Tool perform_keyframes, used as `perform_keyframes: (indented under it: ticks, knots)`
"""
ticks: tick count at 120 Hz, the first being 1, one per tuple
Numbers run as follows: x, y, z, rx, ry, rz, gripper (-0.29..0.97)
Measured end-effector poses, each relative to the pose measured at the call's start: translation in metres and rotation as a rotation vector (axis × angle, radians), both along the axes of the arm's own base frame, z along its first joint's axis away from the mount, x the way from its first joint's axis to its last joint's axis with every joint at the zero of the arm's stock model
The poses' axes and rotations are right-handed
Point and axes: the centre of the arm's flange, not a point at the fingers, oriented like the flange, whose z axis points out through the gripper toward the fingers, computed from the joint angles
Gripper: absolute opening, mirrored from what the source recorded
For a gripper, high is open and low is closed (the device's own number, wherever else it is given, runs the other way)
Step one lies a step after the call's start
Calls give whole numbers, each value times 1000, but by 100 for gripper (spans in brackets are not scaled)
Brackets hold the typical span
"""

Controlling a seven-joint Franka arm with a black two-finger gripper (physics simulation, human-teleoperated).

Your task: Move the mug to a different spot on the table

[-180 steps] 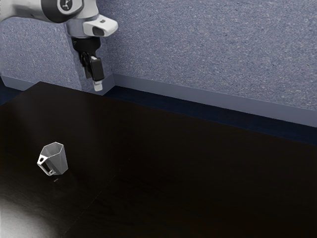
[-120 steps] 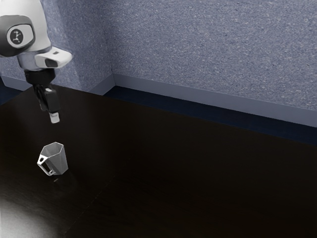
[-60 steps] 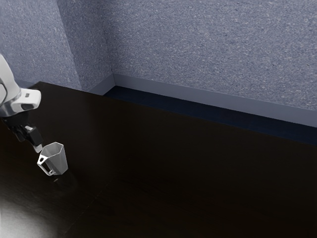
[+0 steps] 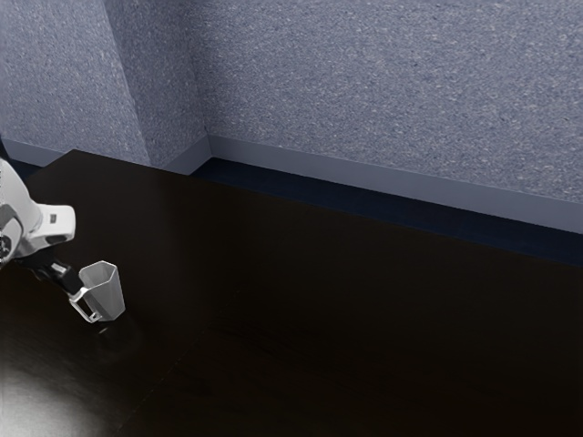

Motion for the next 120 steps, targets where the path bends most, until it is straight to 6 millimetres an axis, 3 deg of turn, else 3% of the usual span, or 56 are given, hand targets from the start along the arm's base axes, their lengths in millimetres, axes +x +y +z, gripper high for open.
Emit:
perform_keyframes:
  ticks: [25,97,108,120]
  knots:
    - [19,11,-21,10,-7,1,68]
    - [34,18,-61,-5,42,3,68]
    - [35,18,-63,-5,43,2,58]
    - [36,17,-64,-11,43,8,36]
